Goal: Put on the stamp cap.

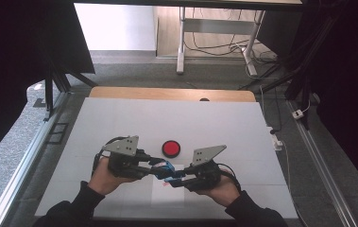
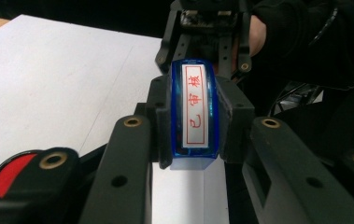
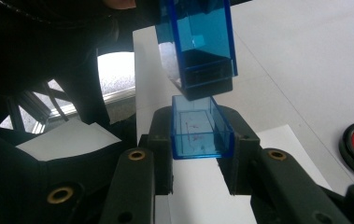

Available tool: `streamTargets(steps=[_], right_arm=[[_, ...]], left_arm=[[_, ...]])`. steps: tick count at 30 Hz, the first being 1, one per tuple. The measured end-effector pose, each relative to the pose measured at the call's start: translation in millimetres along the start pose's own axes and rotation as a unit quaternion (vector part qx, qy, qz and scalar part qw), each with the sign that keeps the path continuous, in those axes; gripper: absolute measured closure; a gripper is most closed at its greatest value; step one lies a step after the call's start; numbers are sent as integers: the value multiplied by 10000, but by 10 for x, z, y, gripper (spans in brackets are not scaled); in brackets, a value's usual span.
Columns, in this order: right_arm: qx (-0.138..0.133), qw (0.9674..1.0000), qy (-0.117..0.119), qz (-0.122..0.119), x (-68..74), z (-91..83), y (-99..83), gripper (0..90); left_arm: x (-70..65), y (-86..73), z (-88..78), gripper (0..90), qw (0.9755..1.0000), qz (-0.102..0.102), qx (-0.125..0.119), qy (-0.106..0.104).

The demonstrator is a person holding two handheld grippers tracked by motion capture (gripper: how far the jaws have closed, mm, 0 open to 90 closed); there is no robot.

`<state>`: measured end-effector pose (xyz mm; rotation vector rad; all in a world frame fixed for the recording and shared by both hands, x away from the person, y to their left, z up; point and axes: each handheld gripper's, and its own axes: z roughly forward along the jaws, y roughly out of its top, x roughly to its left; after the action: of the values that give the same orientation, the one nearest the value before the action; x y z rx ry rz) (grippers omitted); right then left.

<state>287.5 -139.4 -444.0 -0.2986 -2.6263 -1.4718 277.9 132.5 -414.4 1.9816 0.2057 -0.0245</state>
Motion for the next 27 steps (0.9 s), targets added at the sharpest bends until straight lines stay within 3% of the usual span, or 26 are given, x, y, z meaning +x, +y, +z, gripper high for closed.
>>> streamTargets(steps=[14, 27], right_arm=[[-66, 9997, 215, -77, 8, 92, 47, 685], [-59, 9994, 330, -129, 13, 94, 53, 685]], left_arm=[[-33, 1, 16, 703, 9995, 277, 54, -121], [-12, -22, 11, 704, 9992, 258, -18, -305]])
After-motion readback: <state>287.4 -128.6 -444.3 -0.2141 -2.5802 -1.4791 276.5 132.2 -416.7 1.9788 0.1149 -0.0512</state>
